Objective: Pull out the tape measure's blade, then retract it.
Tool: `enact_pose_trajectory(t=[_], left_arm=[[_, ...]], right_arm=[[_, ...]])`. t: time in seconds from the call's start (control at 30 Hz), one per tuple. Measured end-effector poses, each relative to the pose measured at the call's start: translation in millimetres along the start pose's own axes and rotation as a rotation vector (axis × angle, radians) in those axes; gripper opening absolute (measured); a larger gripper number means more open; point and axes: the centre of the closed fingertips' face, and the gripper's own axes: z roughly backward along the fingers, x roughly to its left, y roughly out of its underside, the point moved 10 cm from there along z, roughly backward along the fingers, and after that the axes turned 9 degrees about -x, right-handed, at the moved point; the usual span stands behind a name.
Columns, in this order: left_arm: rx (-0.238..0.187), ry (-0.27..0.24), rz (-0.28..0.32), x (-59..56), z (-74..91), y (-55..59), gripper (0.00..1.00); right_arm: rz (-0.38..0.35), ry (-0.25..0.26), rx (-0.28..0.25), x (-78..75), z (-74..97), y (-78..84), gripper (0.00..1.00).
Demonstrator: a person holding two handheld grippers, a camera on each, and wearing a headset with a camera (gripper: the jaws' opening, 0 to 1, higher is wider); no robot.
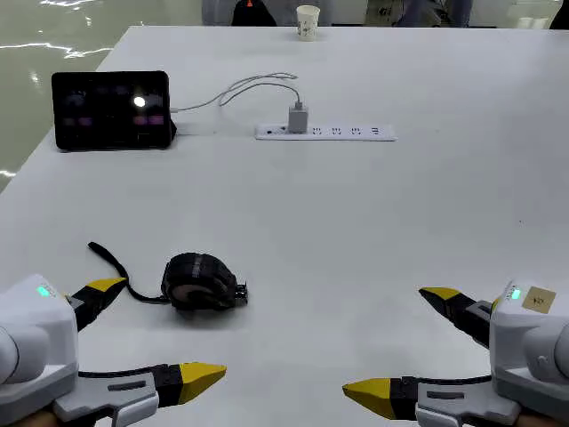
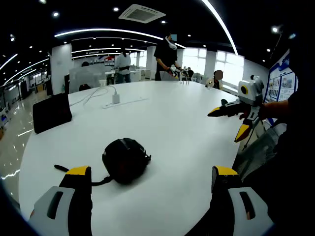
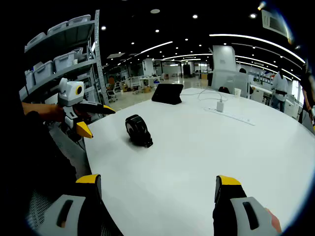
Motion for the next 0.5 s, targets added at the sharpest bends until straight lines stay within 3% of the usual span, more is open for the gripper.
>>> enact_pose_trajectory(t=[0.5], left_arm=[[0.003, 0.002, -0.005, 0.2, -0.7, -0.8, 0.99]], right_arm=[[-0.001, -0.006, -0.009, 1.0, -0.5, -0.2, 0.98]])
